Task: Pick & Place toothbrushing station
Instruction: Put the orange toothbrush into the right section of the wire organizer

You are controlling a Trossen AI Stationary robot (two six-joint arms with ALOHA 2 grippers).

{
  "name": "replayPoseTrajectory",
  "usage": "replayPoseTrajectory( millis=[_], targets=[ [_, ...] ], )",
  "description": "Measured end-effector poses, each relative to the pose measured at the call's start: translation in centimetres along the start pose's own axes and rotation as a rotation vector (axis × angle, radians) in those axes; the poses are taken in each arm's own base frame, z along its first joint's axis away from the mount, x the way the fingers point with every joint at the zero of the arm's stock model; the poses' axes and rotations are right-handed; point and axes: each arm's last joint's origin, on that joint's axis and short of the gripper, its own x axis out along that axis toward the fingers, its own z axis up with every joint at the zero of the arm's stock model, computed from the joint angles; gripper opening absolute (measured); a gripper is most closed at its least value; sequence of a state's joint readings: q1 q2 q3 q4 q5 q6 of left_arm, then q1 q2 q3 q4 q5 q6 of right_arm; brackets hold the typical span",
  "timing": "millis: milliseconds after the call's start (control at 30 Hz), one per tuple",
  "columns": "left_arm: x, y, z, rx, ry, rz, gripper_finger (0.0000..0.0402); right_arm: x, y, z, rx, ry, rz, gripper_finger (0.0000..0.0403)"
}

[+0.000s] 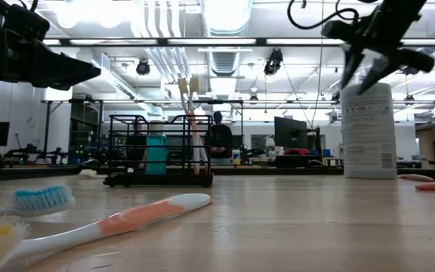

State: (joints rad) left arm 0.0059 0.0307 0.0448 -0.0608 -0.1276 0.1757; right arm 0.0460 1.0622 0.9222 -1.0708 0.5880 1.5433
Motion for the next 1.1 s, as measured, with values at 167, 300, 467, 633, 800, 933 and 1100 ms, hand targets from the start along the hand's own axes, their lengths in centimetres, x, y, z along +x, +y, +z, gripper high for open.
replayPoseTrajectory(
  millis=[167, 300, 467, 633, 800, 933, 1100],
  targets=[
    [0.0, 0.0, 0.0, 0.0, 0.0, 0.0, 0.0186, -1.6, -1.0, 0.8, -0.062, 0.075, -0.128, 0.0151],
    [0.0, 0.0, 0.0, 0.0, 0.0, 0.0, 0.0187, -1.8, -2.0, 0.8, 0.001, 0.113, -0.229, 0.0149],
    [0.0, 0.0, 0.0, 0.0, 0.0, 0.001, 0.0186, -0.6, -3.1, -0.3, 0.121, 0.154, -0.317, 0.0141],
    [0.0, 0.0, 0.0, 0.0, 0.0, 0.0, 0.0187, 0.9, -4.4, -1.4, 0.173, 0.167, -0.404, 0.0135],
    [0.0, 0.0, 0.0, 0.0, 0.0, 0.0, 0.0187, 2.4, -5.8, -2.4, 0.188, 0.143, -0.469, 0.0138],
    [0.0, 0.0, 0.0, 0.0, 0.0, 0.0, 0.0186, 2.8, -5.7, -2.7, 0.174, 0.135, -0.49, 0.0154],
    [0.0, 0.0, 0.0, 0.0, 0.0, 0.0, 0.0187, 3.2, -5.4, -3.0, 0.164, 0.131, -0.513, 0.0175]
  ],
)
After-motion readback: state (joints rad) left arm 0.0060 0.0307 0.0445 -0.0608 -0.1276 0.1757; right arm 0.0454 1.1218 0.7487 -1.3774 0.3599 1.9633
